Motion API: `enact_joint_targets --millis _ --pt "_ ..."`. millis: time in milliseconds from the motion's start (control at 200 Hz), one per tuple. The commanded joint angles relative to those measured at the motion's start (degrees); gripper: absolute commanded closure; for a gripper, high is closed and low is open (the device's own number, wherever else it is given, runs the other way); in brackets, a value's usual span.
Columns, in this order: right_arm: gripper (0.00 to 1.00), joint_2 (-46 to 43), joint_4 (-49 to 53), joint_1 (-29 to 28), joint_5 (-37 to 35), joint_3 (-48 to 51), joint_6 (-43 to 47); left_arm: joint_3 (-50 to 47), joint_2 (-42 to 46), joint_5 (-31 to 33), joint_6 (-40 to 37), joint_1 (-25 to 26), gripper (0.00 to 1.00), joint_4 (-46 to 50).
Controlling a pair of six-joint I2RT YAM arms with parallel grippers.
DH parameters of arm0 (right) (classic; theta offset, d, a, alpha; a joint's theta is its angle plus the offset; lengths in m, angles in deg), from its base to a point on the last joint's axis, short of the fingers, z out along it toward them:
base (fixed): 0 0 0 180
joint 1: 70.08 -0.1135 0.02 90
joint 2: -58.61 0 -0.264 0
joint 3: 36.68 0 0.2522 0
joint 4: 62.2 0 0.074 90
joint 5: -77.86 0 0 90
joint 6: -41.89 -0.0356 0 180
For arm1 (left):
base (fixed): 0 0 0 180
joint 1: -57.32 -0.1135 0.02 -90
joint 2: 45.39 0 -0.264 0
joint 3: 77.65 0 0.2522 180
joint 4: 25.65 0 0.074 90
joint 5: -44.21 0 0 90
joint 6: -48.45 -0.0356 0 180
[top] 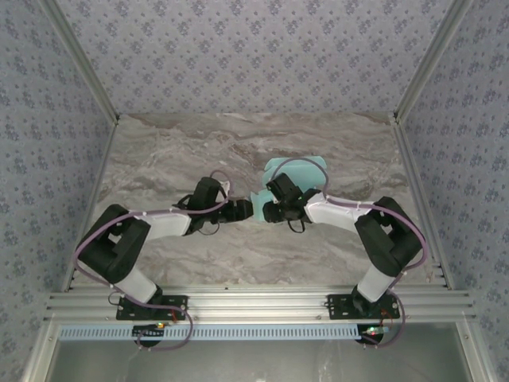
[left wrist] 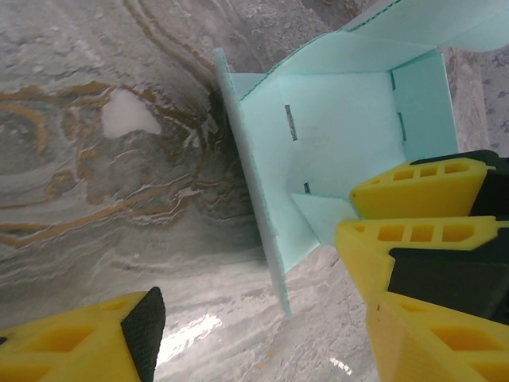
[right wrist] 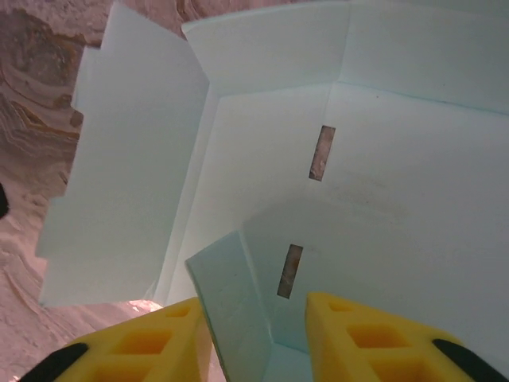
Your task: Fold the paper box
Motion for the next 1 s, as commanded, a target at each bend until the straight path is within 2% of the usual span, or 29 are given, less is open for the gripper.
enact_joint_targets --millis 0,90,225,345,415,480,570,690,839,994 --pt "0.59 -4.83 -1.54 0.41 0.37 0.9 -6.51 4.24 -1.86 2.96 -3.03 1.57 0.31 3.54" --pt "0.57 -11.05 -0.6 1.32 -1.27 2.52 -8.8 6.47 -2.93 3.68 -4.03 2.12 0.31 5.19" --pt "0.56 -22.21 3.23 6.05 -3.32 7.74 -10.5 8.91 -3.91 8.26 -5.23 2.56 0.36 8.54" --pt "0.55 -30.86 10.42 15.45 -5.17 11.97 -10.51 11.35 -5.13 9.98 -7.19 2.9 0.39 12.17" --pt "0.55 -33.26 11.98 22.19 -3.3 13.61 -8.27 11.29 -5.04 10.15 -7.12 2.94 0.39 12.0" --pt "0.55 -32.37 12.76 26.36 -2.2 14.09 -5.24 11.35 -4.92 10.02 -7.49 3.0 0.39 12.33" --pt "0.55 -28.92 11.78 28.13 -0.99 13.91 -1.23 11.7 -3.86 9.99 -8.27 2.74 0.38 13.68" --pt "0.57 -23.84 9.57 26.95 2.42 12.12 3.41 10.21 0.19 10.68 -9.17 1.38 0.36 14.47" --pt "0.58 -17.9 8.11 24.52 1.63 9.4 6.34 7.81 5.69 9.83 -9.19 -3.4 0.35 15.84" --pt "0.64 -12.62 5.71 24.16 1.09 7.82 8.4 6.44 10.9 8.09 -10.04 -7.88 0.34 17.59"
